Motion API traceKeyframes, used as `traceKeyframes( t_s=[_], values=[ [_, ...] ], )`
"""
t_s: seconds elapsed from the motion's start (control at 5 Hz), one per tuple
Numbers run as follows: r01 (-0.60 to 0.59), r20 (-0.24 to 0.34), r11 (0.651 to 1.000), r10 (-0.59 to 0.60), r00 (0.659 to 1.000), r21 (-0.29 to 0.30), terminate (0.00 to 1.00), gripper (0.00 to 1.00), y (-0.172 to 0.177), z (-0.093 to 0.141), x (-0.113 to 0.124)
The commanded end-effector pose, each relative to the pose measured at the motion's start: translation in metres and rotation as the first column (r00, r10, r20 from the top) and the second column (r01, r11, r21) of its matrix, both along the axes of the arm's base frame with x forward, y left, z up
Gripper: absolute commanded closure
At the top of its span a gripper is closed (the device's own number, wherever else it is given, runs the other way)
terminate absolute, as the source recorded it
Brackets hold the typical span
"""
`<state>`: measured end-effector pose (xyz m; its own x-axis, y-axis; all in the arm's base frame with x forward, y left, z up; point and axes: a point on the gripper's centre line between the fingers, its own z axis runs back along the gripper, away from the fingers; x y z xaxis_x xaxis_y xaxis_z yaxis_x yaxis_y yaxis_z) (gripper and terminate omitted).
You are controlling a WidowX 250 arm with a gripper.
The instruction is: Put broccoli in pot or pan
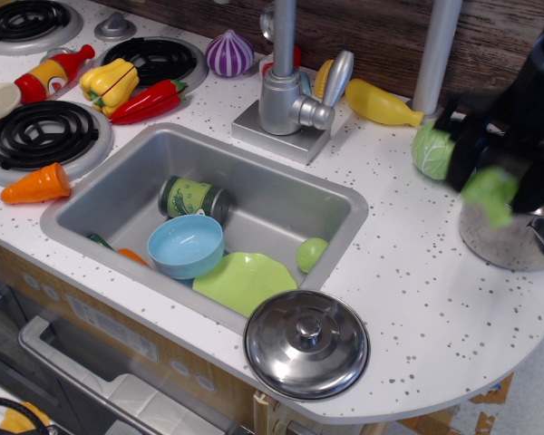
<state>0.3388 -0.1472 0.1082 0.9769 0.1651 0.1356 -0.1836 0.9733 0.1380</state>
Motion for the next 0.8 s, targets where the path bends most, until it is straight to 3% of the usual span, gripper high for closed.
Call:
traceKeyframes(
  t_s=[0.0,0.4,0.6],
  values=[
    [0.051,0.064,0.999,-0.050,0.997,-0.018,0.00,1.00,-0.001,0.034,0.043],
    [0.094,0.142,0.995,-0.088,0.986,-0.036,0.00,1.00,0.001,-0.005,0.069],
    [0.084,0.160,0.996,-0.078,0.984,-0.034,0.00,0.00,0.001,-0.012,0.071]
  ],
)
